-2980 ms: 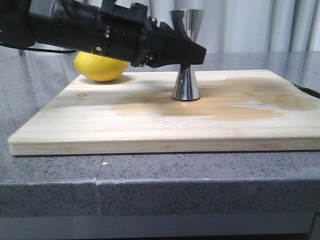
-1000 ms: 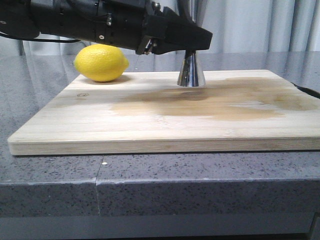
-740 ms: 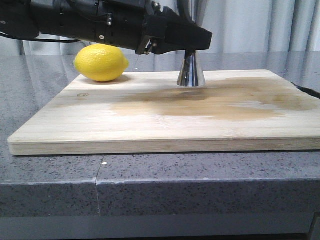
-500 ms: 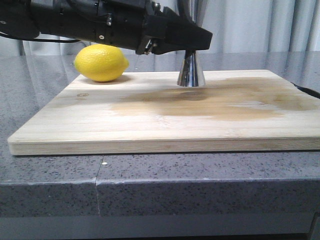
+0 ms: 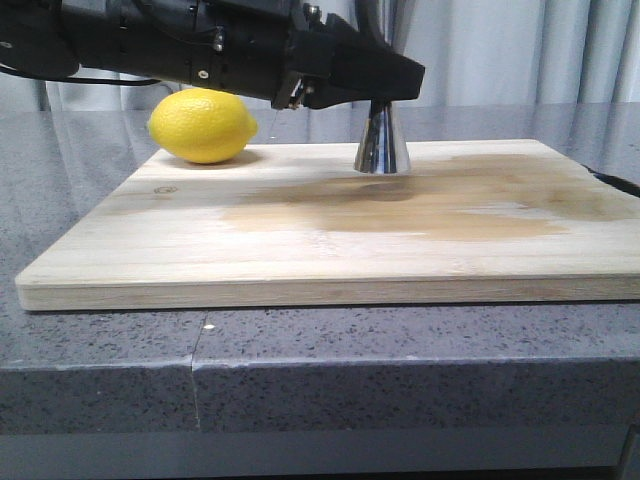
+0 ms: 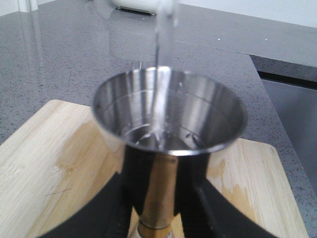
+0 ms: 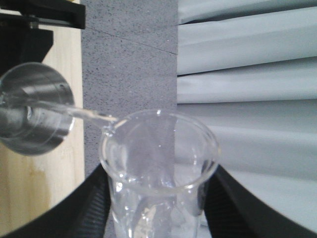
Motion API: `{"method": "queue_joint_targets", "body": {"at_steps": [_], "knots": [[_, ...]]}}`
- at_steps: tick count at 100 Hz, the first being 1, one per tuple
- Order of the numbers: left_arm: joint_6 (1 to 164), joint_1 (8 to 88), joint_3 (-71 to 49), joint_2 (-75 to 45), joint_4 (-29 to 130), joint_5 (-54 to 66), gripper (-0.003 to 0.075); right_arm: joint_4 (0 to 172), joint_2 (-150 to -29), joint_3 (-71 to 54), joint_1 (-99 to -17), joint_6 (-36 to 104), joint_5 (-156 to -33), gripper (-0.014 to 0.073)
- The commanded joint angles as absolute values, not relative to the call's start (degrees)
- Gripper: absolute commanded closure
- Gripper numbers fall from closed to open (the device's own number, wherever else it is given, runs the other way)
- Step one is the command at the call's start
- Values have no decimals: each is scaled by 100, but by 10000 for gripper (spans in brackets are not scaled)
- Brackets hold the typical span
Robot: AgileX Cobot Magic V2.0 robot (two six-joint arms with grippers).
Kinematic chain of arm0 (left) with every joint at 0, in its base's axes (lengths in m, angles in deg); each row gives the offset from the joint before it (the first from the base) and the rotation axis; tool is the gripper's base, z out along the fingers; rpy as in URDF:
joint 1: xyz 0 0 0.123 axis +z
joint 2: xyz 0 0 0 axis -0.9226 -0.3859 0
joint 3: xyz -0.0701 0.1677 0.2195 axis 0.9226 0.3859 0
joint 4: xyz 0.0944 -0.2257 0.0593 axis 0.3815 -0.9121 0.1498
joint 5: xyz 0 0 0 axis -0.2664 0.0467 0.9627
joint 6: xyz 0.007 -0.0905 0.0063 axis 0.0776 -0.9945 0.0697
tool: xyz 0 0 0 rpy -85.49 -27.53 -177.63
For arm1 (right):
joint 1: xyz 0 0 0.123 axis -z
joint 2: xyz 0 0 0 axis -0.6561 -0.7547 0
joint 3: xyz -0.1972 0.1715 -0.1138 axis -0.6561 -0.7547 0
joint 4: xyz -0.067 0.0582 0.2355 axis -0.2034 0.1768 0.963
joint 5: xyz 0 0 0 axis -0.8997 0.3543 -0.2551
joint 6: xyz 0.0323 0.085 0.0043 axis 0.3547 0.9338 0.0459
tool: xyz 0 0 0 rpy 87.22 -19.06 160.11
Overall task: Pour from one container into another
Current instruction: 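Pour the clear liquid from the beaker into the jigger cup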
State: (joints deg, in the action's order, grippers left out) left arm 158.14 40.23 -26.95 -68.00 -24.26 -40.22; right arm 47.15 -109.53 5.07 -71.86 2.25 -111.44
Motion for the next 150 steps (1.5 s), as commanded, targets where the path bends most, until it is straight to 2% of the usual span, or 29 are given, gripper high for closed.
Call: {"method": "queue_joint_targets", "body": {"at_steps": [1, 150], "knots": [[15803, 3974, -2870, -6502, -2869, -4409, 535, 4491, -10782, 728, -7196, 174, -10628, 309], [15803, 3974, -2870, -6502, -2869, -4409, 535, 4359, -10814, 728, -7196, -182, -10553, 309]]}}
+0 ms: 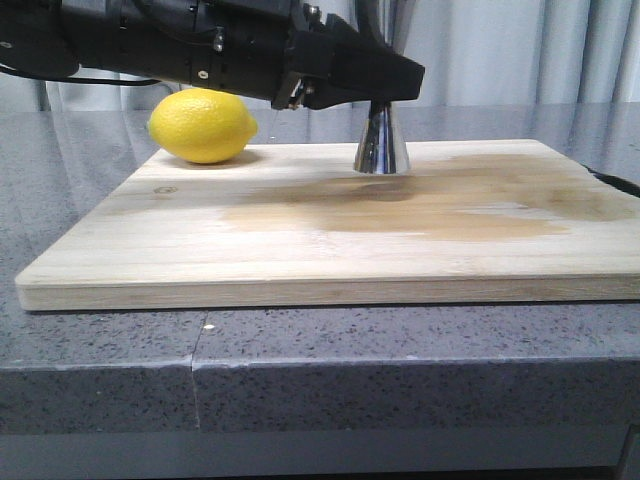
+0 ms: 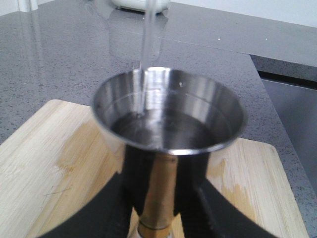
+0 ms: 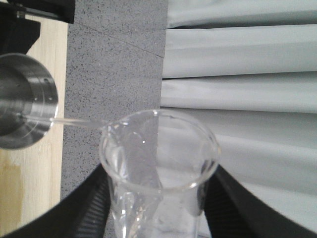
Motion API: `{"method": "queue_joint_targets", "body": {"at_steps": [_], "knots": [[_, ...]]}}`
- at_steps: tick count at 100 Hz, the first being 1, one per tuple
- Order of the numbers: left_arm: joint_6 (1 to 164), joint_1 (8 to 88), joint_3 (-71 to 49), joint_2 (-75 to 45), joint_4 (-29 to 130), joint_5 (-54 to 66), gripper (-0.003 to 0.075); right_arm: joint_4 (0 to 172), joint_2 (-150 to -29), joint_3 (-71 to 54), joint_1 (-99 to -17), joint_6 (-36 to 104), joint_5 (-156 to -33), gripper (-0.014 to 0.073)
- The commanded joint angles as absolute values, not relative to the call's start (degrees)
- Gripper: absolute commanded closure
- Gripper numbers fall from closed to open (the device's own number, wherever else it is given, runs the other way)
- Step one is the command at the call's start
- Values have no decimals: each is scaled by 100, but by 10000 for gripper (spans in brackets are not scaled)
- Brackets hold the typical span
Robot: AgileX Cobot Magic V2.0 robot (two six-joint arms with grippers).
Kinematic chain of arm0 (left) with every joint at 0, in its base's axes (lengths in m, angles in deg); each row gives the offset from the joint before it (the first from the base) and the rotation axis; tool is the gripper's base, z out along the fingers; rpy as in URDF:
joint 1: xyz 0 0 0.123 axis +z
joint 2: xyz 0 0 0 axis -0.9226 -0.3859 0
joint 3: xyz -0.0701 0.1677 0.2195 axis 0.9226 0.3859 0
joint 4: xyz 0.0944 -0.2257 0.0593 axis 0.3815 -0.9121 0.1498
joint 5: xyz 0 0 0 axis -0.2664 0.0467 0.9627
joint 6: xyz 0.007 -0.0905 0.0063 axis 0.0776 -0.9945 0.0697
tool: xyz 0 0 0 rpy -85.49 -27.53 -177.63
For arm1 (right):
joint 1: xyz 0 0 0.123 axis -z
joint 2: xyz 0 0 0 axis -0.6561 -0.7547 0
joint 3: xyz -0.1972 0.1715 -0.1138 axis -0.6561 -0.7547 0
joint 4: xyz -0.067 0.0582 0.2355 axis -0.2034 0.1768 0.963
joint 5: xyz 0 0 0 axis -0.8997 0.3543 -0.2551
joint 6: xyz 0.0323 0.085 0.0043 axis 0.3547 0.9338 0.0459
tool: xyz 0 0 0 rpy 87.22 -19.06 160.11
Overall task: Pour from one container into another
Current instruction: 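Pour the clear liquid from the beaker into the jigger cup, then tilt the beaker upright and set it back on the board with the right gripper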
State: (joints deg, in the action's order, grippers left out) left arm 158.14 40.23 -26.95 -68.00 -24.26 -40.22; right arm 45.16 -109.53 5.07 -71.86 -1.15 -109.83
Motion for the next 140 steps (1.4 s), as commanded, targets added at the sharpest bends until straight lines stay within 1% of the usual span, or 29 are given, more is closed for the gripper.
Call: {"method": "queue_joint_targets", "body": {"at_steps": [1, 10, 19, 38, 55, 65, 72, 91, 103, 120, 140], "knots": [[15803, 3974, -2870, -6502, -2869, -4409, 535, 4359, -10814, 728, -7196, -182, -10553, 309], [15803, 3974, -2870, -6502, -2869, -4409, 535, 4559, -10852, 728, -7196, -170, -10553, 309], [15803, 3974, -2870, -6502, -2869, -4409, 535, 5106, -10887, 728, -7185, 58, -10599, 309], [15803, 3974, -2870, -6502, -2869, -4409, 535, 5221, -10887, 728, -7095, 1820, -10834, 309], [15803, 3974, -2870, -6502, -2869, -4409, 535, 5391, -10864, 728, -6723, 3151, -11137, 309], [15803, 3974, -2870, -6502, -2869, -4409, 535, 6279, -10770, 636, -6333, 3231, -11235, 309], [15803, 3974, -2870, -6502, -2869, -4409, 535, 6897, -10638, 403, -6064, 3231, -11096, 309], [15803, 3974, -2870, -6502, -2869, -4409, 535, 8142, -10033, -784, -5447, 3231, -10083, 309], [15803, 3974, -2870, -6502, -2869, -4409, 535, 8974, -9692, -1680, -5239, 3231, -9156, 309], [15803, 3974, -2870, -6502, -2869, -4409, 535, 9712, -9594, -2765, -5339, 3231, -7919, 309], [15803, 3974, -2870, -6502, -2869, -4409, 535, 9822, -9730, -3731, -5898, 3431, -6000, 309]]}}
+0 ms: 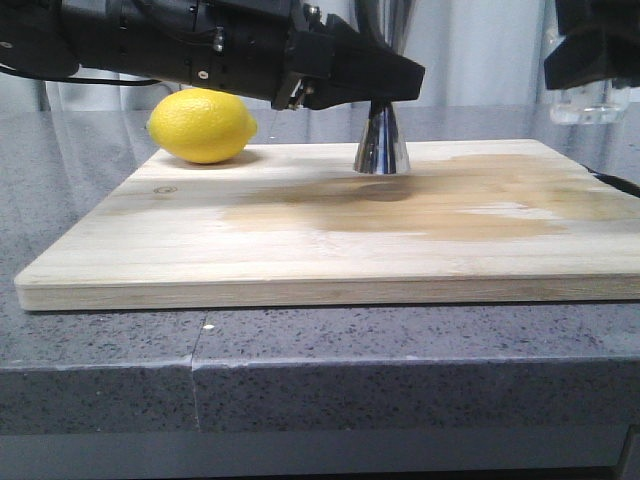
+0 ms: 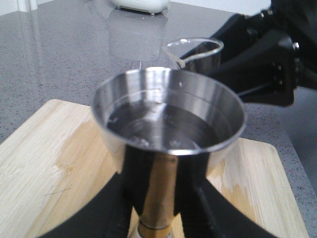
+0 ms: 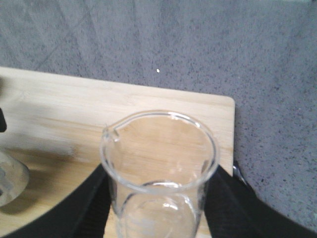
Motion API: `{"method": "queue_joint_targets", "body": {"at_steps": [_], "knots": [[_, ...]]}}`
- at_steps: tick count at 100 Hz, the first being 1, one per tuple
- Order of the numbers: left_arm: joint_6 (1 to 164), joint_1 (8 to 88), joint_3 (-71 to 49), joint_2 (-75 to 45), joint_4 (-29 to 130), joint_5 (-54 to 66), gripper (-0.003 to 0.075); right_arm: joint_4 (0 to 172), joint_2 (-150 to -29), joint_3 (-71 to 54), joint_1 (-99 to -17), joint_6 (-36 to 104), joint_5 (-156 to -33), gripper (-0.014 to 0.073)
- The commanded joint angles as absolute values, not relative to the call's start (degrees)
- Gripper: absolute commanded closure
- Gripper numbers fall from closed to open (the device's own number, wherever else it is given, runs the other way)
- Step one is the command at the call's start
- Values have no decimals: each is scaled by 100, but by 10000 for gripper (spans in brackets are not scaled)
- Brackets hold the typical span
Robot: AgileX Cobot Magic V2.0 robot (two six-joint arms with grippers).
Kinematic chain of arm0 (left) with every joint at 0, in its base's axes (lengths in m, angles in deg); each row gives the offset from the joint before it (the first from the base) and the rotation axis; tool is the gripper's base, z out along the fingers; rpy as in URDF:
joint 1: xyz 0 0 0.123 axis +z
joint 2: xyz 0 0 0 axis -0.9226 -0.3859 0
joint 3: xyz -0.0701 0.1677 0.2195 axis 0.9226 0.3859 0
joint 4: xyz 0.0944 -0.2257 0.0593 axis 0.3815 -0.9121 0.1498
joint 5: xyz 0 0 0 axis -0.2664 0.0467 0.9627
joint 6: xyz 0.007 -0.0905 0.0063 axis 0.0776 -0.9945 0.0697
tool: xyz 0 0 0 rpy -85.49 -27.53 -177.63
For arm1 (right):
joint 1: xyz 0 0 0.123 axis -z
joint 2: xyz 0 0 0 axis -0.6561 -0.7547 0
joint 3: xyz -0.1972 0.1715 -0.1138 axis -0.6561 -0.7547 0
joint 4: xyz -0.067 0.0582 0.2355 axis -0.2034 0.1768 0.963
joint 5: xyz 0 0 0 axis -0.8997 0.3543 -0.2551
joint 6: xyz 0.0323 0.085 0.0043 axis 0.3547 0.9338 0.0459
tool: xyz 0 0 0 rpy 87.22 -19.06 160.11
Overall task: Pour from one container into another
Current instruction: 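Tilt the beaker upright and set it back on the board with the right gripper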
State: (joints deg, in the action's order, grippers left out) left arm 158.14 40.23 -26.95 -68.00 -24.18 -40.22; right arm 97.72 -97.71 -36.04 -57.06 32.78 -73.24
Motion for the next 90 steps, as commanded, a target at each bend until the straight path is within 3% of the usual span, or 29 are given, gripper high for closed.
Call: {"method": "queue_joint_targets", "body": {"at_steps": [1, 19, 90], "knots": [[15803, 3974, -2870, -6502, -2869, -4409, 535, 9822, -9744, -3760, -5915, 3469, -5849, 309], [15803, 3974, -2870, -6502, -2869, -4409, 535, 9800, -10246, -4119, -6148, 4128, -4601, 309], [15803, 3974, -2870, -6502, -2869, -4364, 535, 9332, -11520, -4108, -6273, 4297, -3613, 305]]}}
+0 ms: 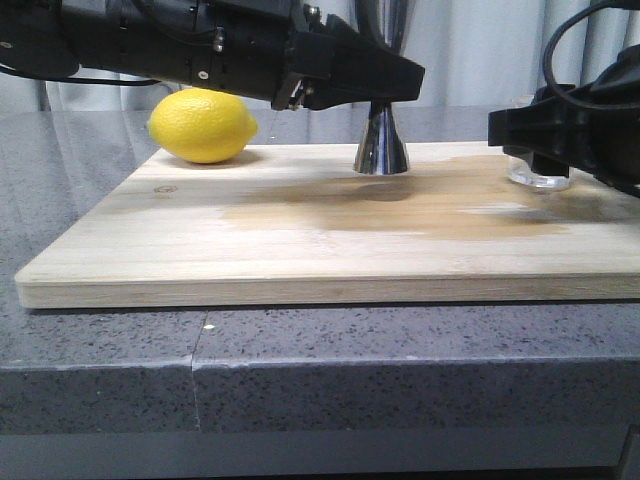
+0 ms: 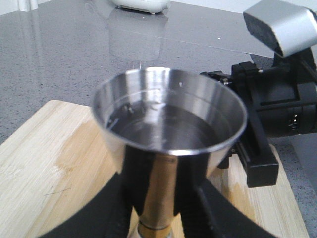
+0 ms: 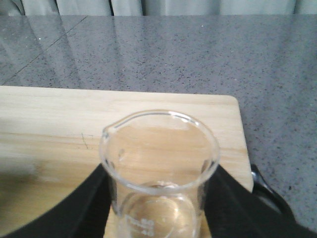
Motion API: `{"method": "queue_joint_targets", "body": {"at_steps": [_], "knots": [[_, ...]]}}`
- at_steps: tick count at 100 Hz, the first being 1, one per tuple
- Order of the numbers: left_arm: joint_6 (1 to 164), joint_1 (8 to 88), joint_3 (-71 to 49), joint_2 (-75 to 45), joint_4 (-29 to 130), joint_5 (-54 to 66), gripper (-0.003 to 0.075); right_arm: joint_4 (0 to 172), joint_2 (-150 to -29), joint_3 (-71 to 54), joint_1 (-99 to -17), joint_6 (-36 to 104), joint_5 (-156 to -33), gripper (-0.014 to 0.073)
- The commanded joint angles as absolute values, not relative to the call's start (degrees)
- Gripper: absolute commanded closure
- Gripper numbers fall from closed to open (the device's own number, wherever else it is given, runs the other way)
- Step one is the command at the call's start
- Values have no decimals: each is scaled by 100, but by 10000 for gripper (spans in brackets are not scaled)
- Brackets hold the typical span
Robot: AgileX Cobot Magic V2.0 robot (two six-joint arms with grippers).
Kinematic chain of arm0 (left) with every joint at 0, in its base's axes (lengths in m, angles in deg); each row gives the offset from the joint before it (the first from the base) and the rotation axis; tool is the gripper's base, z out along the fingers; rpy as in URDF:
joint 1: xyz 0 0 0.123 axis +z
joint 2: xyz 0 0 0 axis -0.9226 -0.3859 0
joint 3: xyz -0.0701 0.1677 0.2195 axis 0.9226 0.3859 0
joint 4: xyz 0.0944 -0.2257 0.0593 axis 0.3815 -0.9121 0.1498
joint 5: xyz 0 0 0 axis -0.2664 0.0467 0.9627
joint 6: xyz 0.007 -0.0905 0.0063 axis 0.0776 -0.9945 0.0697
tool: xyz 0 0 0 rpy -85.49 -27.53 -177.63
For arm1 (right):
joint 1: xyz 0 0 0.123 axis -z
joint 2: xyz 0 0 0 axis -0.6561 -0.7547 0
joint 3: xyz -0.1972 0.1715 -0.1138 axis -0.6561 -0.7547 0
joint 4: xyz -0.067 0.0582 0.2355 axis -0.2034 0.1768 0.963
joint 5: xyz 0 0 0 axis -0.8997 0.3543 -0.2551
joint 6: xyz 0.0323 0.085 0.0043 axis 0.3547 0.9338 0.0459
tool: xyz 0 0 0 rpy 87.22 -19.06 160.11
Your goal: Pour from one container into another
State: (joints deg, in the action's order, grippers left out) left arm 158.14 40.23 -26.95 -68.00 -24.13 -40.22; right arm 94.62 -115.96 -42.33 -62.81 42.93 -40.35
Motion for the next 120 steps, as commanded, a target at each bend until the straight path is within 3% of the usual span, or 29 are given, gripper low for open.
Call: {"method": "queue_joint_targets", "body": {"at_steps": [1, 13, 32, 40, 120], "knots": [[15803, 3974, -2870, -6502, -2869, -4364, 535, 9332, -11520, -4108, -6273, 4297, -3602, 305], [15803, 3974, -2870, -6502, -2869, -4364, 535, 9304, -11520, -4108, -6273, 4297, -3610, 283], [15803, 3974, -2870, -6502, -2869, -4364, 535, 9304, -11520, -4108, -6273, 4297, -3610, 51], [15803, 3974, -2870, -6502, -2869, -4364, 535, 9304, -11510, -4108, -6273, 4287, -3610, 1], [16396, 4181, -2851, -6502, -2867, -4126, 535, 9295, -10088, -4108, -6273, 3763, -3612, 0]]}}
